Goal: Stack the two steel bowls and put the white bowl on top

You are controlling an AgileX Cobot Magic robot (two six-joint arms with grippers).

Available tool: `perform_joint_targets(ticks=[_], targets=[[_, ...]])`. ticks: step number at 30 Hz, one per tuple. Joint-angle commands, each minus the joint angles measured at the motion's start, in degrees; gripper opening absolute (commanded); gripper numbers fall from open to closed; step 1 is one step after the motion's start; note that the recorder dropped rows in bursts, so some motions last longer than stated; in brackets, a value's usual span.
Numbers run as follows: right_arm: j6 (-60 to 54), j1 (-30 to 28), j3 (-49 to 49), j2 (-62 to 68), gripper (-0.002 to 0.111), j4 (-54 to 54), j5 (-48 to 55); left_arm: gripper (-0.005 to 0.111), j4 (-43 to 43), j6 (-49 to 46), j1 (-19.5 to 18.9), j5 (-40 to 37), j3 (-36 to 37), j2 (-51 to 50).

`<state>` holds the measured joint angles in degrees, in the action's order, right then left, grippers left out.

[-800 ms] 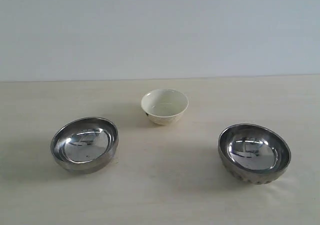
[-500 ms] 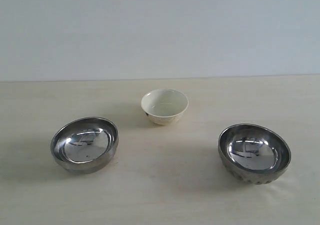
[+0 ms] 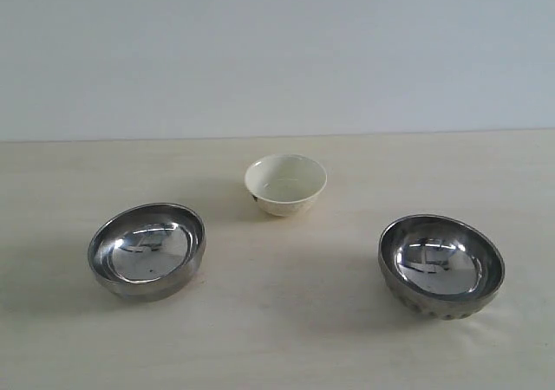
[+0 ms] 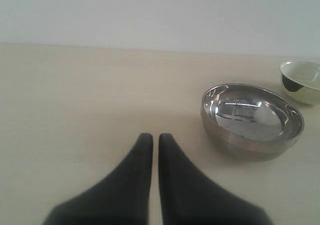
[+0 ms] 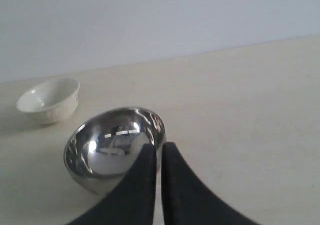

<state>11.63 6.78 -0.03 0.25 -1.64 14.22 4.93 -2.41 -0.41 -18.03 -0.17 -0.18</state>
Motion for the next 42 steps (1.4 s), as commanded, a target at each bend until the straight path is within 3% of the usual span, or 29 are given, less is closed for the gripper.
perform_joint_targets(ticks=[1, 12, 18, 28, 31, 32, 33, 34, 36, 42], targets=[[-0.14, 0.15, 0.03, -0.25, 0.000, -0.46, -11.26, 0.004, 0.00, 0.27, 0.29, 0.40, 0.17, 0.18], [-0.14, 0.15, 0.03, -0.25, 0.000, -0.46, -41.69, 0.004, 0.00, 0.27, 0.29, 0.40, 0.17, 0.18], [5.03, 0.15, 3.69, -0.25, 0.000, -1.34, -36.72, 0.004, 0.00, 0.27, 0.29, 0.40, 0.17, 0.18], [7.33, 0.15, 20.32, 4.02, 0.001, -4.60, -22.10, 0.004, 0.00, 0.27, 0.29, 0.40, 0.17, 0.18], [7.33, 0.15, 24.51, 8.85, 0.014, -5.20, -20.29, 0.004, 0.00, 0.27, 0.29, 0.40, 0.17, 0.18], [7.33, 0.15, 27.78, 12.59, 0.032, -5.20, -18.24, 0.004, 0.00, 0.27, 0.29, 0.40, 0.17, 0.18], [7.33, 0.15, 29.10, 14.20, 0.041, -5.20, -17.44, 0.004, 0.00, 0.27, 0.29, 0.40, 0.17, 0.18], [7.33, 0.15, 32.95, 18.31, 0.066, -5.20, -14.62, 0.004, 0.00, 0.27, 0.29, 0.40, 0.17, 0.18], [7.11, 0.15, 38.08, 24.49, 0.087, -5.20, -9.45, 0.004, 0.00, 0.27, 0.29, 0.40, 0.17, 0.18], [4.62, 0.93, 48.38, 37.35, 0.089, -3.52, 1.71, 0.004, 0.00, 0.27, 0.29, 0.40, 0.17, 0.18]])
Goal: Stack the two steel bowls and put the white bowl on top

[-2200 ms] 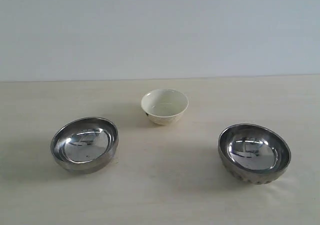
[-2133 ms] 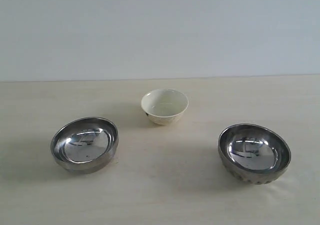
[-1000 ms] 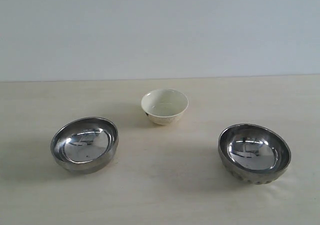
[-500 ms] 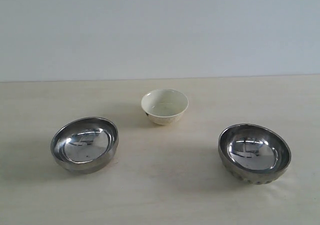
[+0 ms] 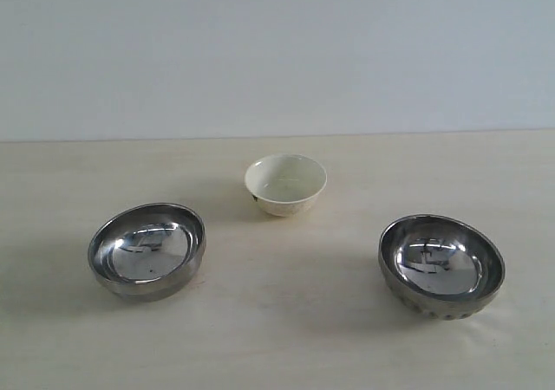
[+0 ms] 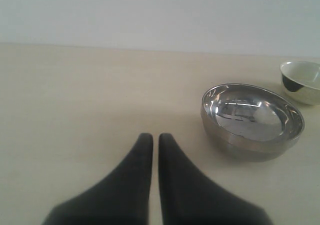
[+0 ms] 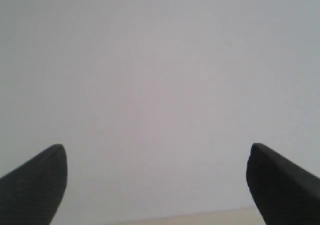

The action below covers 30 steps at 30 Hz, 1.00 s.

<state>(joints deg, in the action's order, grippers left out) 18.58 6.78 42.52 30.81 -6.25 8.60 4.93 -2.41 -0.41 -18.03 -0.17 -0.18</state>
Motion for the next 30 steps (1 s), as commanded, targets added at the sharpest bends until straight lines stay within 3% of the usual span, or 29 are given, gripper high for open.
perform_joint_targets(ticks=[1, 3, 5, 15, 24, 30], targets=[[-5.84, 2.21, 8.82, 10.05, 0.088, 4.32, 11.74, 0.004, 0.00, 0.27, 0.29, 0.40, 0.17, 0.18], [-17.10, 6.75, 15.95, 18.76, 0.083, 17.57, 22.73, 0.004, 0.00, 0.27, 0.29, 0.40, 0.17, 0.18], [-21.11, 11.07, 19.91, 25.20, 0.082, 23.83, 27.06, 0.004, 0.00, 0.27, 0.29, 0.40, 0.17, 0.18], [-22.60, 29.58, 21.72, 44.93, 0.082, 25.14, 22.38, 0.004, 0.00, 0.27, 0.29, 0.40, 0.17, 0.18], [-22.14, 37.34, 21.72, 60.18, 0.082, 26.25, 9.94, 0.004, 0.00, 0.27, 0.29, 0.40, 0.17, 0.18], [-22.14, 39.74, 26.91, 68.73, 0.082, 28.23, 10.60, 0.004, 0.00, 0.27, 0.29, 0.40, 0.17, 0.18]])
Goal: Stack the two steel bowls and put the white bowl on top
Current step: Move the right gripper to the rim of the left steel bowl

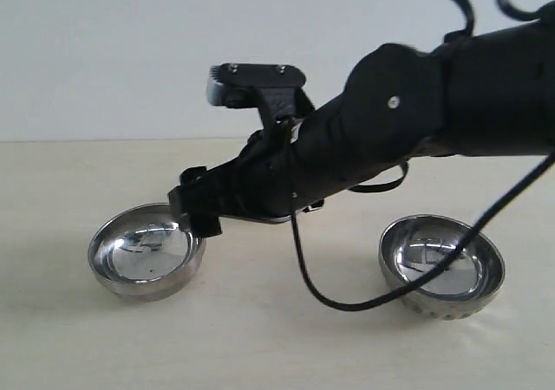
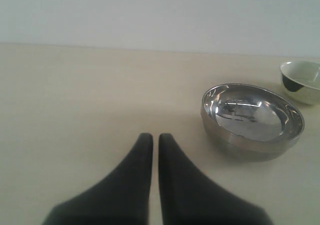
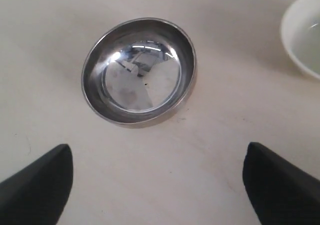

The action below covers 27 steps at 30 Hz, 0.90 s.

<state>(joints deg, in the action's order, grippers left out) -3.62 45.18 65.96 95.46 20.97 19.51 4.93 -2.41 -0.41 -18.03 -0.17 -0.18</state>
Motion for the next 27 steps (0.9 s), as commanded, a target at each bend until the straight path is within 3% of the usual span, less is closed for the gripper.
perform_joint_targets(ticks=[1, 12, 27], targets=[[0.05, 1.97, 4.55, 5.41, 0.082, 1.01, -0.31, 0.004, 0.00, 0.27, 0.29, 0.40, 0.17, 0.18], [2.20, 2.85, 11.39, 16.84, 0.082, 1.16, -1.51, 0.004, 0.00, 0.27, 0.29, 0.40, 0.17, 0.18], [6.34, 2.77, 11.39, 24.23, 0.082, 1.16, -14.92, 0.004, 0.00, 0.27, 0.29, 0.40, 0.17, 0.18]])
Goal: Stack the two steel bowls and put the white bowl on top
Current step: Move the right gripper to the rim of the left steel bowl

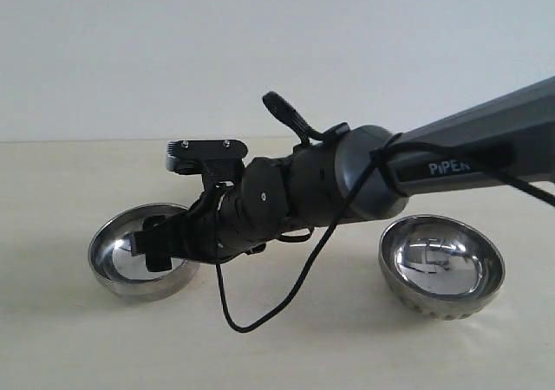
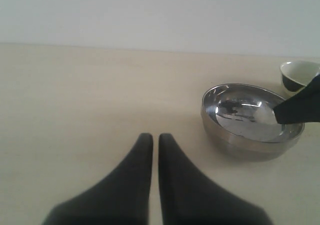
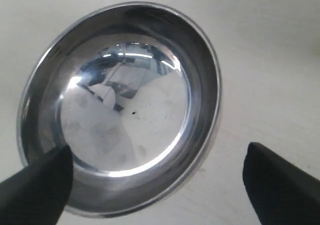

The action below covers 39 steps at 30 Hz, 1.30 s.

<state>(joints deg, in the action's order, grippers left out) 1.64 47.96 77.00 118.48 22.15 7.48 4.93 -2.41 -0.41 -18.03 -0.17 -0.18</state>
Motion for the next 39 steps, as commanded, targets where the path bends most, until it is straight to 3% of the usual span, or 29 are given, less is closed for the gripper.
perform_joint_targets(ticks=[1, 11, 16, 21, 23, 26, 28, 39], targets=[[1.32, -0.01, 0.35, 1.66, 0.082, -0.03, -3.46, 0.004, 0.00, 0.27, 0.29, 0.40, 0.17, 0.18], [2.72, -0.01, 0.35, 3.78, 0.081, -0.03, -5.75, 0.004, 0.00, 0.27, 0.29, 0.40, 0.17, 0.18], [4.14, -0.01, 0.35, 5.44, 0.059, -0.03, -6.14, 0.004, 0.00, 0.27, 0.29, 0.40, 0.17, 0.18], [4.14, -0.01, 0.35, 5.44, 0.054, -0.03, -7.48, 0.004, 0.00, 0.27, 0.29, 0.40, 0.17, 0.18], [4.14, -0.01, 0.35, 5.44, 0.044, -0.03, -7.48, 0.004, 0.00, 0.27, 0.29, 0.40, 0.17, 0.18], [4.14, -0.01, 0.35, 5.44, 0.021, -0.03, -7.80, 0.004, 0.00, 0.27, 0.29, 0.40, 0.17, 0.18], [3.77, -0.01, 0.35, 5.44, 0.000, -0.03, -7.80, 0.004, 0.00, 0.27, 0.29, 0.40, 0.17, 0.18], [2.05, -0.30, 0.35, -3.11, 0.000, -2.12, 1.30, 0.004, 0.00, 0.27, 0.29, 0.40, 0.17, 0.18]])
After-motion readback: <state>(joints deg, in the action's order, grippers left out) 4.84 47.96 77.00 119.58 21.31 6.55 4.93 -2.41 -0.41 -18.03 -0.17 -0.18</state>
